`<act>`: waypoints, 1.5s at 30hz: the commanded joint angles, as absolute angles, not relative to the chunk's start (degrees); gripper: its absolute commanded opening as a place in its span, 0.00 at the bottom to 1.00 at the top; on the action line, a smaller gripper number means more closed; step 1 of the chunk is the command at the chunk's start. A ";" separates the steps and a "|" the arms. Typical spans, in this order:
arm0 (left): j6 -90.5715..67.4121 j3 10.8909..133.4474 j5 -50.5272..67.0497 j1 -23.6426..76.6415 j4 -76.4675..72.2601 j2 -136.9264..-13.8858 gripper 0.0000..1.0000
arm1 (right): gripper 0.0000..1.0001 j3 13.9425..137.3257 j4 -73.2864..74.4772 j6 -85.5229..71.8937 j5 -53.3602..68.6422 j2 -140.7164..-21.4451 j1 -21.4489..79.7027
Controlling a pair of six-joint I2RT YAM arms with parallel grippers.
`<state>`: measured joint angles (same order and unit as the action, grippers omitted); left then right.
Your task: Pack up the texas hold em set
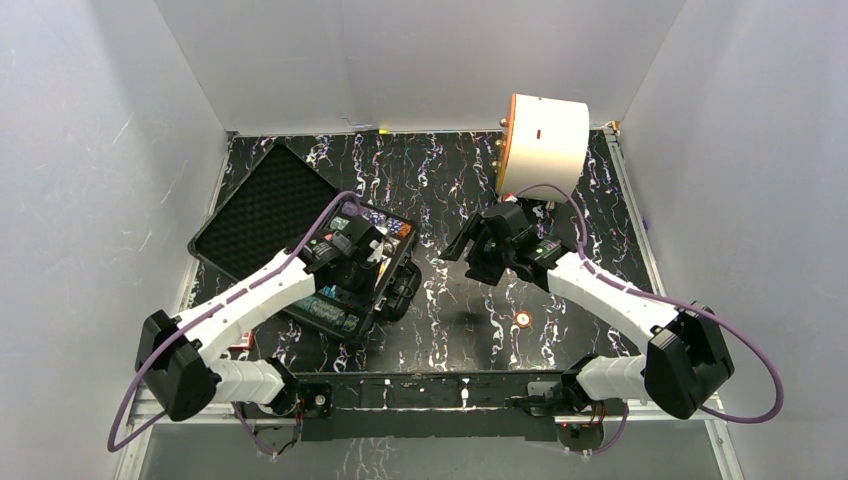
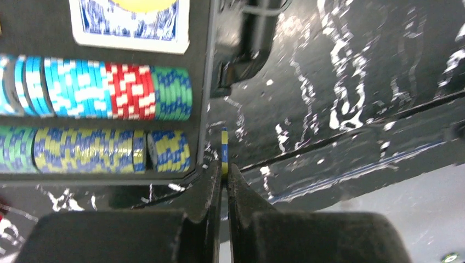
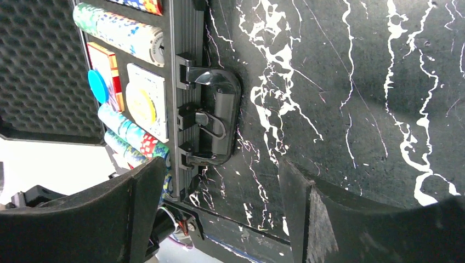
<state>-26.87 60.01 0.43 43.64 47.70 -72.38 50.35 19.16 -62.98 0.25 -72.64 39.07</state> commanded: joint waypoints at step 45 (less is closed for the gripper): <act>-22.35 63.82 -7.63 43.81 61.36 -79.94 0.22 | 0.81 49.66 18.11 -59.95 4.09 -74.91 38.85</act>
<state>-23.09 60.86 -8.25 43.97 61.41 -82.30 48.84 19.18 -61.49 4.91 -75.37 39.00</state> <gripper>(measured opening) 0.218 0.808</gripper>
